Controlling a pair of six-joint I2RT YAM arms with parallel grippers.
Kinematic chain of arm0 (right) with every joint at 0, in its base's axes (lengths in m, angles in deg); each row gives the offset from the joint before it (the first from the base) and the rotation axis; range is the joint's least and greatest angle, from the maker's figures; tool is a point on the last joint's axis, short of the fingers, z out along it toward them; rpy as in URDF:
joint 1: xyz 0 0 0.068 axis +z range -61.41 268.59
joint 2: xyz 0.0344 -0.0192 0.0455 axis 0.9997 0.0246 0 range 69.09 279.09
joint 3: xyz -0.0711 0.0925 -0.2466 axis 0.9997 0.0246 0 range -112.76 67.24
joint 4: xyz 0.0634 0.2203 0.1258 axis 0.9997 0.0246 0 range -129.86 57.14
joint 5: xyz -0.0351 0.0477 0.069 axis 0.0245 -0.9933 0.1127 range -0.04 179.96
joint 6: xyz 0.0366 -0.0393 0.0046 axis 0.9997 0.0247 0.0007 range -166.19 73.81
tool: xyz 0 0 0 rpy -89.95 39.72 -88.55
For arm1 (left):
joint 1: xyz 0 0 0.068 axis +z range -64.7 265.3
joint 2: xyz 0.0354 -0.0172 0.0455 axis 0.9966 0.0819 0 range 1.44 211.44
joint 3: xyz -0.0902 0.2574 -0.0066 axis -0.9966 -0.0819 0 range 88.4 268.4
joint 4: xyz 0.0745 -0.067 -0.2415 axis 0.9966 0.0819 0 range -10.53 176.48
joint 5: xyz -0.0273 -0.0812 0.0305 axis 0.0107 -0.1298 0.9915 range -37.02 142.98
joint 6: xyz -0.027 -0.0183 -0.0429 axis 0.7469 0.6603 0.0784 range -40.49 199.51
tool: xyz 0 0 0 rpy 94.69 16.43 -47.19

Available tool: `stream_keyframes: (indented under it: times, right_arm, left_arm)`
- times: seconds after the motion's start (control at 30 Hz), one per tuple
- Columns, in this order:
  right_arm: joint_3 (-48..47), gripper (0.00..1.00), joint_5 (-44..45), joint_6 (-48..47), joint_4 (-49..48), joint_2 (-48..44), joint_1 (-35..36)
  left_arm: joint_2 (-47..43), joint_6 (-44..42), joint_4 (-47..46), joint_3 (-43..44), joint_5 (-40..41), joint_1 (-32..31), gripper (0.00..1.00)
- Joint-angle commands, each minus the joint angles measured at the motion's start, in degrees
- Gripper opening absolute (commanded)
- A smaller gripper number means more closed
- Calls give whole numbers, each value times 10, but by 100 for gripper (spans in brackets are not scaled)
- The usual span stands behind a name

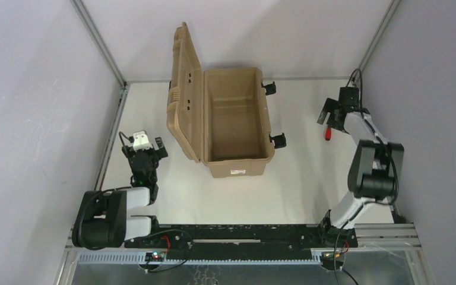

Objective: Put the screwdriver in the bin

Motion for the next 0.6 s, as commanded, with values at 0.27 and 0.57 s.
stream_keyframes:
  times: [0.27,0.57]
  right_arm:
    - [-176,86,-17,-43,133,229,-10]
    - [-199,12,-57,-51,150,236,-29]
  left_arm:
    - [-8,-10,-40,23,-10,4,100]
    - [-8,-10,-40,24,-10,4,100]
